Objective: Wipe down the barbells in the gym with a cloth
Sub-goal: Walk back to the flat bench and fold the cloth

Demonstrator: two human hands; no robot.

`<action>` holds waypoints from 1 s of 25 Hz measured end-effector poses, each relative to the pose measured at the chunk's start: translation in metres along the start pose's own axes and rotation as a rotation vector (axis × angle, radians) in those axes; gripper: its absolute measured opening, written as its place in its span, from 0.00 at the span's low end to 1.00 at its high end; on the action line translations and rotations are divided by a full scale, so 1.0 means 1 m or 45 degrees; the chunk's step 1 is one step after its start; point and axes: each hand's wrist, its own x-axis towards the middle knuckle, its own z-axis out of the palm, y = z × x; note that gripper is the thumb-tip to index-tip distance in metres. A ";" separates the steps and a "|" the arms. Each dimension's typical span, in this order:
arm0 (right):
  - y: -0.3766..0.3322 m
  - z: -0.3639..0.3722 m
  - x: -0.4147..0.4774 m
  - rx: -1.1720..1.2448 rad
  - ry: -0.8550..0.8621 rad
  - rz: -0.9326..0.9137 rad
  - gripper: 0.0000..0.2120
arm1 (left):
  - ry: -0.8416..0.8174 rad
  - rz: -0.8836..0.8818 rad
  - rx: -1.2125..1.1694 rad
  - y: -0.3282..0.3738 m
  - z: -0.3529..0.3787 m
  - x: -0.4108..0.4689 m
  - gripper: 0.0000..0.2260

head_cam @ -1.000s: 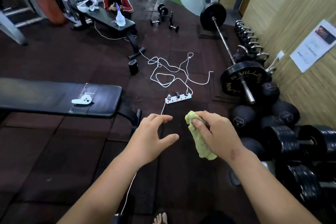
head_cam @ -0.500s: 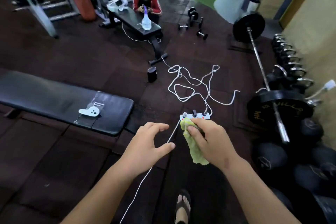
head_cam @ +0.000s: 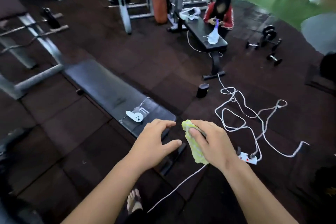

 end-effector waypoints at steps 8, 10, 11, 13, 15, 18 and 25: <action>-0.072 0.121 0.167 0.014 -0.144 -0.103 0.12 | 0.078 -0.162 -0.056 -0.137 -0.127 0.068 0.25; -0.107 0.154 0.209 0.040 -0.178 -0.146 0.10 | 0.094 -0.198 -0.045 -0.174 -0.170 0.083 0.25; -0.123 0.170 0.228 0.047 -0.190 -0.168 0.09 | 0.102 -0.208 -0.034 -0.191 -0.189 0.089 0.26; -0.149 0.201 0.262 0.067 -0.203 -0.200 0.09 | 0.116 -0.223 -0.015 -0.223 -0.220 0.100 0.27; -0.164 0.222 0.283 0.120 -0.281 -0.171 0.08 | 0.129 -0.248 -0.039 -0.243 -0.238 0.108 0.25; -0.170 0.251 0.311 0.193 -0.356 -0.116 0.09 | 0.135 -0.277 -0.079 -0.270 -0.255 0.123 0.23; -0.148 0.302 0.384 0.239 -0.362 0.037 0.10 | 0.067 -0.336 -0.089 -0.325 -0.271 0.190 0.25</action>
